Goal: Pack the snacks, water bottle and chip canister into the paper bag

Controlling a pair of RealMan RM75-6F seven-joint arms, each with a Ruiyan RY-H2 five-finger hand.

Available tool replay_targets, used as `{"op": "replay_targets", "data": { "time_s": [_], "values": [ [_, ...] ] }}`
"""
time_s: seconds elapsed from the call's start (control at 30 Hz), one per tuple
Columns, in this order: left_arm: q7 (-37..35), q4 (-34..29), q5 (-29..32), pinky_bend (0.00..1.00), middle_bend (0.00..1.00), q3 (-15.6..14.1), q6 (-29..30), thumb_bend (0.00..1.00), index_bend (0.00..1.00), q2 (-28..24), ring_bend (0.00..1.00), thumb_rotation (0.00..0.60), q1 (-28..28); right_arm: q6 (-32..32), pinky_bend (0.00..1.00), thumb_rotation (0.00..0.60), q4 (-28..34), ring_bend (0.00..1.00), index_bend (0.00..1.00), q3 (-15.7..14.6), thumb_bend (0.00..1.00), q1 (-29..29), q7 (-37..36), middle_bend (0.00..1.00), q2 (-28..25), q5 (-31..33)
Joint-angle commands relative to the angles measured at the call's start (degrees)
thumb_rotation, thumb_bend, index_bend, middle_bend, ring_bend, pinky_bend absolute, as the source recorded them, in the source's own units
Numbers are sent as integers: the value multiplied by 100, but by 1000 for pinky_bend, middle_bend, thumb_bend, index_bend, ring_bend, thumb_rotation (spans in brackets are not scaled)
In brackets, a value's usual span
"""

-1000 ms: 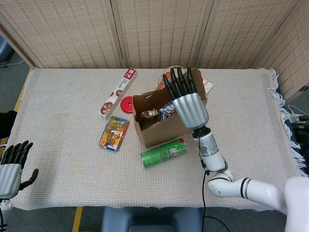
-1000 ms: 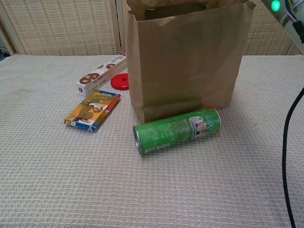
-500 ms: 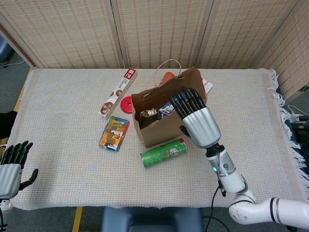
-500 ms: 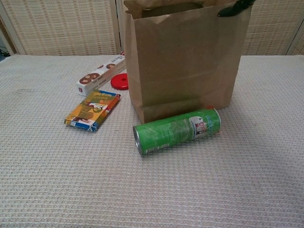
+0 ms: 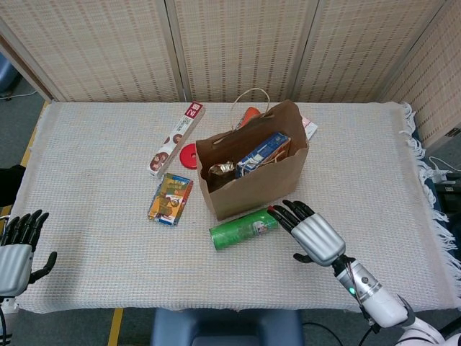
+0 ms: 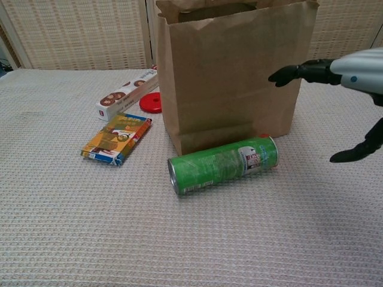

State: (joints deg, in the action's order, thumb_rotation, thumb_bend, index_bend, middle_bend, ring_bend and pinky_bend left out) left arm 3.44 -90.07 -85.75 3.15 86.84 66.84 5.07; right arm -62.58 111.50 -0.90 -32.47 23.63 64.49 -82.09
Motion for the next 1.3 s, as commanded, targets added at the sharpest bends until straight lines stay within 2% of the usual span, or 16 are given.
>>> {"op": "replay_targets", "data": {
  "time_s": [0.03, 0.27, 0.5, 0.73, 0.8, 0.87, 0.9, 0.97, 1.0, 1.07, 1.3],
  "values": [
    [-4, 2, -1, 0, 0, 0, -2, 383, 5, -1, 0, 600, 1, 442, 138, 600, -350, 44, 8, 168, 15, -177, 625, 75, 598, 753],
    [-45, 20, -13, 0, 0, -3, -11, 382, 5, -7, 0, 600, 7, 753, 138, 600, -914, 51, 52, 377, 15, -574, 1464, 75, 1600, 1551],
    [-113, 40, -34, 0, 0, -14, -27, 383, 5, -23, 0, 600, 14, 730, 138, 600, -1500, 51, 67, 519, 15, -854, 1869, 76, 2491, 1869],
    [-161, 47, -48, 0, 0, -22, -40, 384, 5, -39, 0, 600, 20, 732, 138, 600, -2137, 52, 89, 619, 27, -1093, 2306, 88, 3136, 2367],
    [-176, 46, -52, 0, 0, -23, -37, 384, 5, -41, 0, 600, 18, 698, 160, 600, -2263, 93, 163, 642, 72, -1139, 2406, 137, 3277, 2484],
    [-194, 50, -54, 0, 0, -24, -35, 384, 5, -42, 0, 600, 17, 557, 333, 600, -2375, 264, 373, 659, 163, -1145, 2455, 288, 3438, 2490],
    [-198, 52, -55, 0, 0, -25, -36, 384, 5, -44, 0, 600, 18, 497, 413, 600, -2408, 330, 443, 649, 188, -1138, 2466, 343, 3489, 2466],
    [-209, 54, -56, 0, 0, -26, -41, 383, 5, -46, 0, 600, 20, 387, 634, 600, -2419, 524, 619, 603, 235, -1113, 2467, 508, 3543, 2378],
    [-217, 55, -58, 0, 0, -27, -42, 383, 5, -48, 0, 600, 20, 359, 670, 600, -2375, 565, 654, 576, 241, -1094, 2440, 542, 3530, 2338],
    [-235, 57, -62, 0, 0, -28, -43, 383, 6, -51, 0, 600, 21, 255, 700, 600, -2207, 610, 706, 506, 250, -1035, 2315, 588, 3430, 2119],
    [-212, 55, -66, 0, 0, -30, -35, 383, 7, -49, 0, 600, 20, -242, 700, 600, -1055, 610, 736, 384, 259, -755, 1675, 609, 2666, 1194]
  ]
}}
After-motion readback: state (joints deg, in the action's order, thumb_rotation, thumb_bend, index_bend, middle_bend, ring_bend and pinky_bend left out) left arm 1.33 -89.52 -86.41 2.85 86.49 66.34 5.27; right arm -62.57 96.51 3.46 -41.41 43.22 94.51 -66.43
